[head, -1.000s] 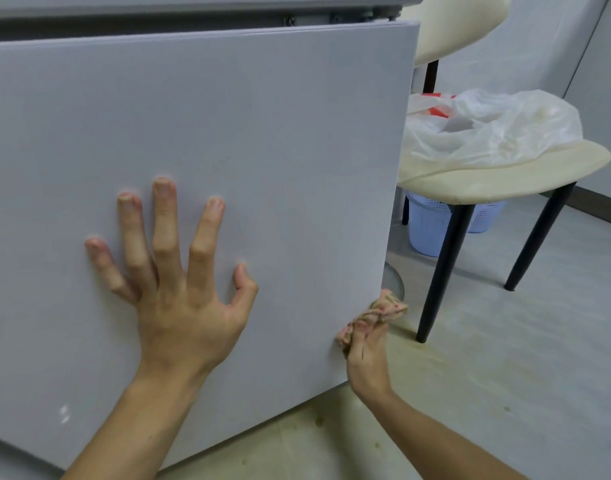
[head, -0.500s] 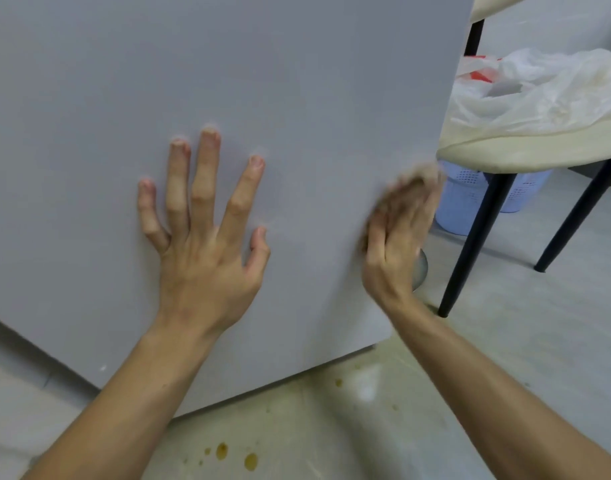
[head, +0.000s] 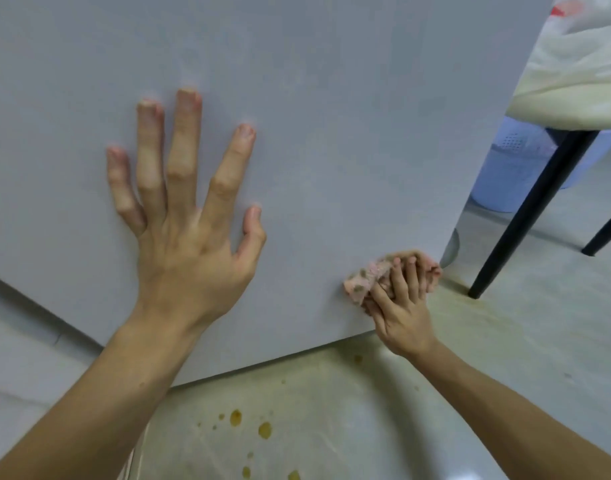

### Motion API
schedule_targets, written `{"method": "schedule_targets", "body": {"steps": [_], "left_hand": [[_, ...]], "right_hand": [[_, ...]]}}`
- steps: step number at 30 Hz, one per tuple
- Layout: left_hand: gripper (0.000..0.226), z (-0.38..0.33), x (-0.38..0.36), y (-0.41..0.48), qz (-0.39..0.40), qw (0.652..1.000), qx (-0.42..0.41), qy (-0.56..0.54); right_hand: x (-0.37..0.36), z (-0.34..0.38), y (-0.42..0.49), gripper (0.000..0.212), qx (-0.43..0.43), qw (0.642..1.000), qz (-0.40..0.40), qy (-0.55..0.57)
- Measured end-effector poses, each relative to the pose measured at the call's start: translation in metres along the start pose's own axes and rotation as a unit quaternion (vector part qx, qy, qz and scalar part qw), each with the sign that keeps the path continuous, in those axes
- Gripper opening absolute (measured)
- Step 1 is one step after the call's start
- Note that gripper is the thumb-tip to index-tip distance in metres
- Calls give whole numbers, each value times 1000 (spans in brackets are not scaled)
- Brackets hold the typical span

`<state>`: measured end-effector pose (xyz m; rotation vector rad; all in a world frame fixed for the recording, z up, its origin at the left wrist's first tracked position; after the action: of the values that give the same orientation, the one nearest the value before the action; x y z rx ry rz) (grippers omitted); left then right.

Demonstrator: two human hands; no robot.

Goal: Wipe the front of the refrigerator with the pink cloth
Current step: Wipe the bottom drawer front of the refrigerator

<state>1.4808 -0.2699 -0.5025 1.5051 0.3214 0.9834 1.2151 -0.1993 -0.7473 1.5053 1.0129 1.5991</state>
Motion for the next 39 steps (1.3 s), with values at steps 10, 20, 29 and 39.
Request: {"method": "schedule_targets", "body": {"steps": [10, 20, 29, 39], "left_hand": [[69, 6, 3, 2, -15, 1000, 4, 2], [67, 68, 30, -19, -43, 997, 53, 37], [69, 80, 27, -66, 8, 998, 52, 43], [86, 105, 49, -72, 39, 996, 69, 40]], "right_hand": [[31, 29, 112, 78, 154, 986, -49, 30], [43, 112, 213, 41, 23, 977, -192, 89], [-18, 113, 27, 96, 252, 918, 286, 113], [19, 141, 166, 46, 274, 959, -19, 69]]}}
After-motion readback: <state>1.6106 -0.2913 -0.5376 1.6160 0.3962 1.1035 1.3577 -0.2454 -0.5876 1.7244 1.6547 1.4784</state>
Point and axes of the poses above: each hand's wrist, its own y-axis towards the middle knuckle, its own x-axis out of the back of the hand, z = x × y, the point moved 2 cm from there along y, towards the middle knuckle, and after that the axes turned 7 degrees about -z, right-handed, at the moved point
